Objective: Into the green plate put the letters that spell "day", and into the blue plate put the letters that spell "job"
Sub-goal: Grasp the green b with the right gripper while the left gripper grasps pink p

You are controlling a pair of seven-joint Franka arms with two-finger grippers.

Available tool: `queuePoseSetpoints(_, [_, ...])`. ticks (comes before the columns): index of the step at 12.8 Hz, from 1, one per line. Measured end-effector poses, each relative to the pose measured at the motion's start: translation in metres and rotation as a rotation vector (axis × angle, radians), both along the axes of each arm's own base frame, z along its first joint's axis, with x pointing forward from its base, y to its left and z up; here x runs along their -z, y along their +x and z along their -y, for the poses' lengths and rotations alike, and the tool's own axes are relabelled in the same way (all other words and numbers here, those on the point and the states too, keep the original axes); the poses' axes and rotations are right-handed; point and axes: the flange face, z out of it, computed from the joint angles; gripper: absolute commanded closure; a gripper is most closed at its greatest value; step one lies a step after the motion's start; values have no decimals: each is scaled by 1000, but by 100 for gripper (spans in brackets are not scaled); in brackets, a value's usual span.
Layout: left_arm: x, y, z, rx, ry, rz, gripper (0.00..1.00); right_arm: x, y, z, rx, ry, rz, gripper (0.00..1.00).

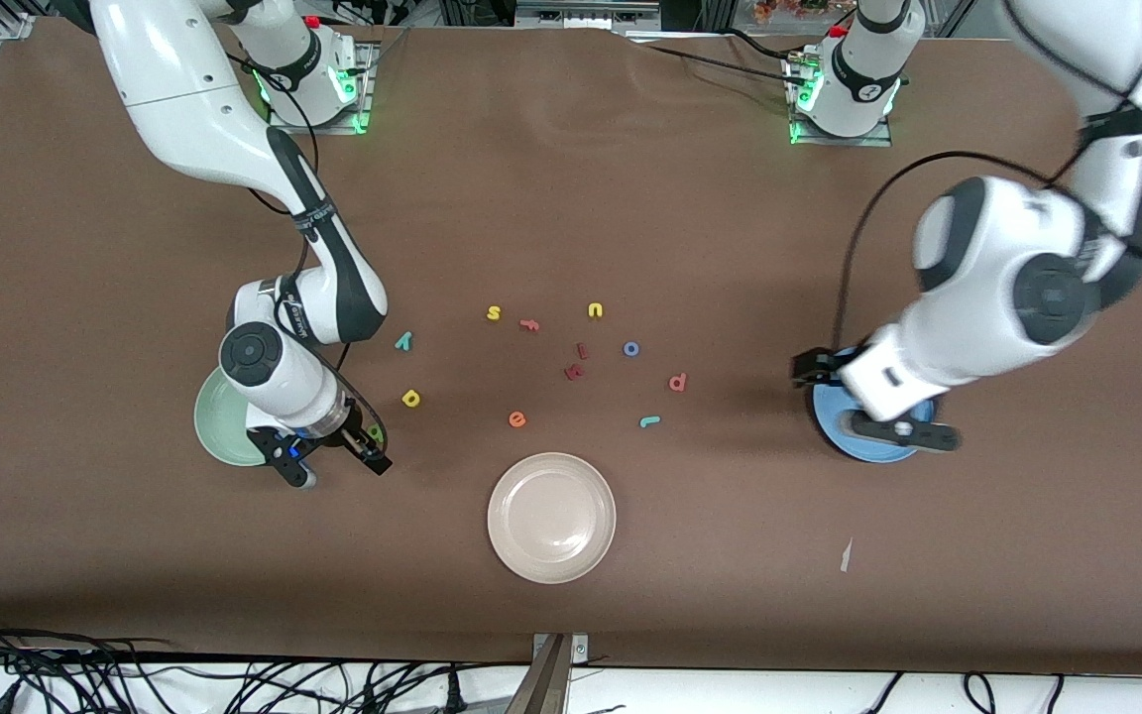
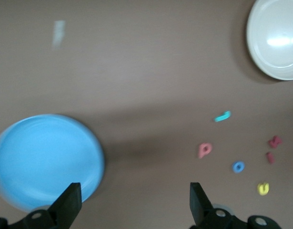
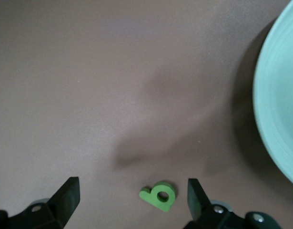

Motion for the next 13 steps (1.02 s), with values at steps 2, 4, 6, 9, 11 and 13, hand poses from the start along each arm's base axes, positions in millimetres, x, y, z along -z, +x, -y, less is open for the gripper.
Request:
queuePoseSetpoints(2, [39, -19, 50, -8, -9, 53, 1, 5, -1, 0, 55, 4, -8, 1])
queuePoseSetpoints(4, [80, -41, 90, -15, 13, 99, 1, 12, -3, -3, 100, 7, -21, 1])
queuePoseSetpoints(6, [123, -54, 122, 15, 56, 142, 1, 20, -7, -8, 151, 10, -34, 1])
queuePoseSetpoints(9, [168, -44, 136, 63, 131, 183, 6, 24, -8, -9, 169, 9, -41, 1])
queuePoseSetpoints(11, [180, -35, 130, 63, 147, 185, 10, 26, -9, -9, 171, 8, -44, 2])
queuePoseSetpoints(13, [183, -34, 128, 60, 151, 180, 17, 29, -9, -9, 172, 6, -49, 11])
